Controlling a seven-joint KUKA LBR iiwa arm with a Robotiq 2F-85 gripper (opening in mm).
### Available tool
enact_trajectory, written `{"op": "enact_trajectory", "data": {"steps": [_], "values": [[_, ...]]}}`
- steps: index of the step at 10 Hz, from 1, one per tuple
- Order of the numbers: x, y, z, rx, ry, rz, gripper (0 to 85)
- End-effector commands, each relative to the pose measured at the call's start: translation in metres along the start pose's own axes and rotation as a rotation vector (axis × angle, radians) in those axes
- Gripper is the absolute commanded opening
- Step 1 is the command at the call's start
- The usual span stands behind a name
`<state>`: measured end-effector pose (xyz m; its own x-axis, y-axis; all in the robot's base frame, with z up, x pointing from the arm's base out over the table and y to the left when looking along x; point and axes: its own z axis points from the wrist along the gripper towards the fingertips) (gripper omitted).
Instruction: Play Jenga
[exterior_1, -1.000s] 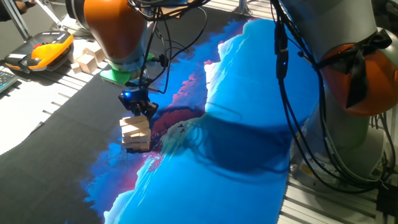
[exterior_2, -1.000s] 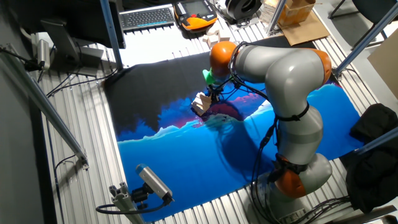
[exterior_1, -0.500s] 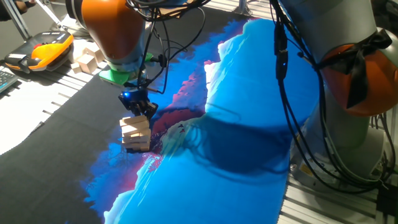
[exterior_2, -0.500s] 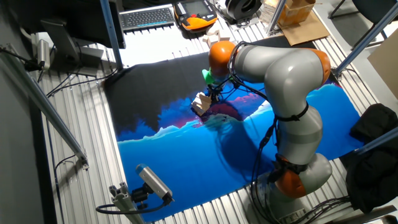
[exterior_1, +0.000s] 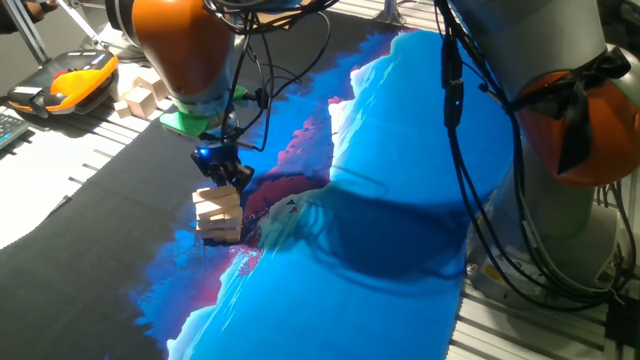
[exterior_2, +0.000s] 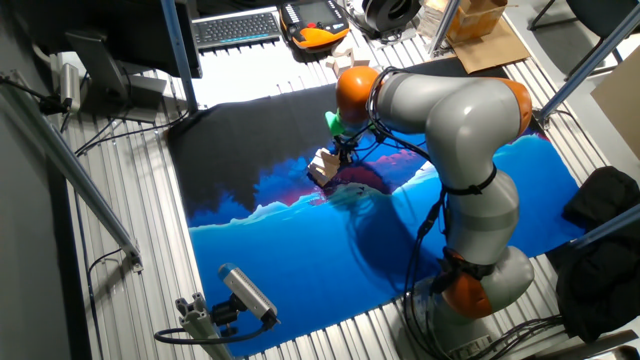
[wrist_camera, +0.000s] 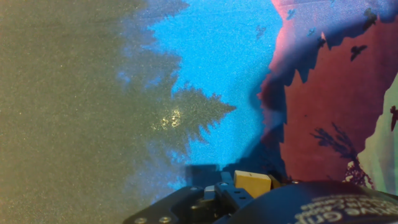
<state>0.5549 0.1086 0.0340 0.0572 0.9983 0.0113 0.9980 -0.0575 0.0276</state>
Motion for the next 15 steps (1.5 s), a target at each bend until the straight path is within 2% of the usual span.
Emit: {"op": "enact_trajectory", "data": {"steps": [1, 6, 13, 14, 15], "values": [[-0.0005, 0.0001, 0.0004, -0.001, -0.001, 0.003, 34.0], [-0.0009, 0.0000, 0.0008, -0.013, 0.005, 0.028, 34.0], [-0.0010, -0.0002, 0.0013, -0.016, 0.009, 0.028, 34.0], [-0.0011, -0.0002, 0.0014, -0.021, 0.015, 0.026, 17.0], [-0.0010, -0.0003, 0.0014, -0.021, 0.015, 0.024, 17.0]]}}
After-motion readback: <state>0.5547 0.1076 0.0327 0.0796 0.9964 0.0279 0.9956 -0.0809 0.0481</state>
